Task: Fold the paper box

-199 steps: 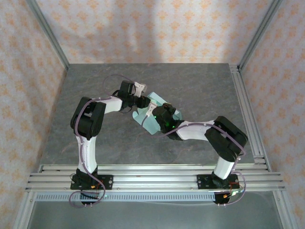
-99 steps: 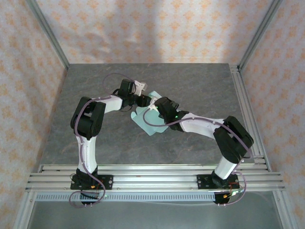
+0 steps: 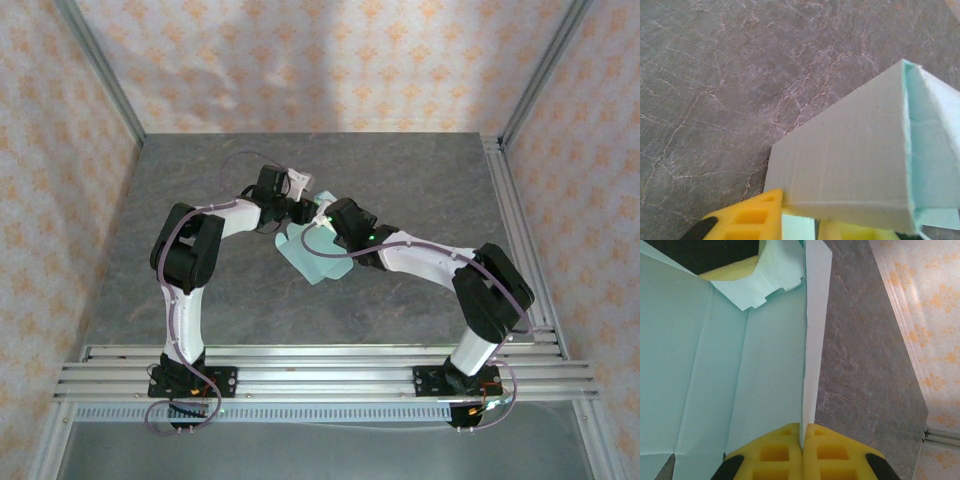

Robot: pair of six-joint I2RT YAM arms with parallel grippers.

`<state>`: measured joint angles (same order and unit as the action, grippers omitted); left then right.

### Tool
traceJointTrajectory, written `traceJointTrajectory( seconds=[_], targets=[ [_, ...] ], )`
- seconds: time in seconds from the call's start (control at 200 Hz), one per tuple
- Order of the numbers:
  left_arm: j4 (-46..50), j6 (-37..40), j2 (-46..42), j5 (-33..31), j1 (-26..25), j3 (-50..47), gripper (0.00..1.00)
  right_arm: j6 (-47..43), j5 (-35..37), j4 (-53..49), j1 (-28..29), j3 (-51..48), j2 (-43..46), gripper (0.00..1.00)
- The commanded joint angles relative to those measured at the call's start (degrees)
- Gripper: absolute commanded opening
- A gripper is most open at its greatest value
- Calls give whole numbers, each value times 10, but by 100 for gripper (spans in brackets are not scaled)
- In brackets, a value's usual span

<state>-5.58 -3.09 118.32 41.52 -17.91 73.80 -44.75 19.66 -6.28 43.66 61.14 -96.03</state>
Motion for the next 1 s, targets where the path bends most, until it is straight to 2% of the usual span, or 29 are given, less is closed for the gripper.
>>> traceJointTrajectory(
  seconds=[0.0, 0.27, 0.34, 0.49, 0.626, 0.711, 0.746, 0.881, 0.936, 0.996],
  targets=[
    [-25, -5, -3, 8, -11, 25, 17, 7, -65, -46, 18, 1, -7, 0],
    [-26, -12, -8, -8, -17, 23, 19, 0, 31, -19, 48, 26, -44, 0],
    [-30, -14, -7, -13, -19, 23, 23, 4, 43, -21, 53, 33, -50, 0],
    [-33, -20, -3, -15, -21, 24, 22, 19, 48, -12, 62, 37, -52, 0],
    [-35, -24, 1, -15, -23, 28, 16, 34, 62, -19, 68, 47, -64, 0],
    [-31, -22, 2, -16, -24, 28, 8, 40, 63, -20, 70, 49, -64, 0],
    [-29, -20, 2, -17, -24, 28, 0, 43, 63, -20, 70, 49, -63, 0],
    [-18, -8, 2, -26, -25, 28, 0, 52, 59, -15, 69, 51, -55, 0],
    [-14, -4, 1, -27, -25, 28, 0, 61, 51, -13, 70, 49, -50, 7],
    [-12, 0, 1, -29, -24, 28, 0, 70, 37, -6, 70, 43, -43, 21]
  ],
)
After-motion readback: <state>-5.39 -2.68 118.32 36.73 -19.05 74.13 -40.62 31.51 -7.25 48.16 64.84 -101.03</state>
